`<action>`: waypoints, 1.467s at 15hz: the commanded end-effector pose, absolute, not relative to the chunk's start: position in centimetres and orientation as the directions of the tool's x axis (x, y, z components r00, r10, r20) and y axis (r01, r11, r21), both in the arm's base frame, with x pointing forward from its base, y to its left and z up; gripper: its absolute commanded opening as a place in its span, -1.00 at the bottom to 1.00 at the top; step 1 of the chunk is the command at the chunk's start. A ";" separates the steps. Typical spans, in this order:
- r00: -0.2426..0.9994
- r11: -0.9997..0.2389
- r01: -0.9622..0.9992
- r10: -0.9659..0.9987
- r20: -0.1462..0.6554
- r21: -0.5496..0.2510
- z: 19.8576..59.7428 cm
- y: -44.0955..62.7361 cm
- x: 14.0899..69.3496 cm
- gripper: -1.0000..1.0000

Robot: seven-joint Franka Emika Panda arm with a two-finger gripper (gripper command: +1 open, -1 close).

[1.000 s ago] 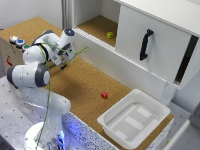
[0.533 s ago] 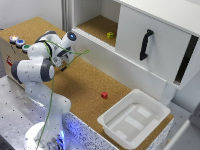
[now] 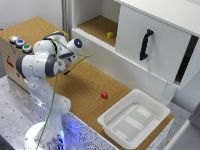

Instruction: Pull the handle of the drawer

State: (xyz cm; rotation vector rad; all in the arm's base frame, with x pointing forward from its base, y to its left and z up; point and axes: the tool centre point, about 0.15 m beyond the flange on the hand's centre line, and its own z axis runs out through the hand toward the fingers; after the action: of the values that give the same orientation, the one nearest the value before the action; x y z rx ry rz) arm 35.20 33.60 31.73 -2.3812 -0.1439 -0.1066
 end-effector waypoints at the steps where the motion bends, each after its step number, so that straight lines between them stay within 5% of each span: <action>1: 0.987 -0.704 0.163 0.118 0.113 -0.691 31.2 36.2 35.6 1.00; 7: 0.990 -0.779 0.138 0.111 0.082 -0.612 30.7 36.7 34.6 1.00; 19: 0.989 -0.775 0.146 0.127 0.076 -0.615 30.3 37.8 35.1 1.00; 20: 0.989 -0.780 0.144 0.122 0.078 -0.609 30.3 37.8 35.1 -1.00; 22: 0.991 -0.783 0.133 0.108 0.078 -0.608 30.3 37.4 35.1 -1.00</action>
State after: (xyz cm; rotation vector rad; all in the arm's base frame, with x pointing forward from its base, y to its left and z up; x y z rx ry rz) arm 33.82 36.30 30.76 -2.4088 -0.1816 -0.0726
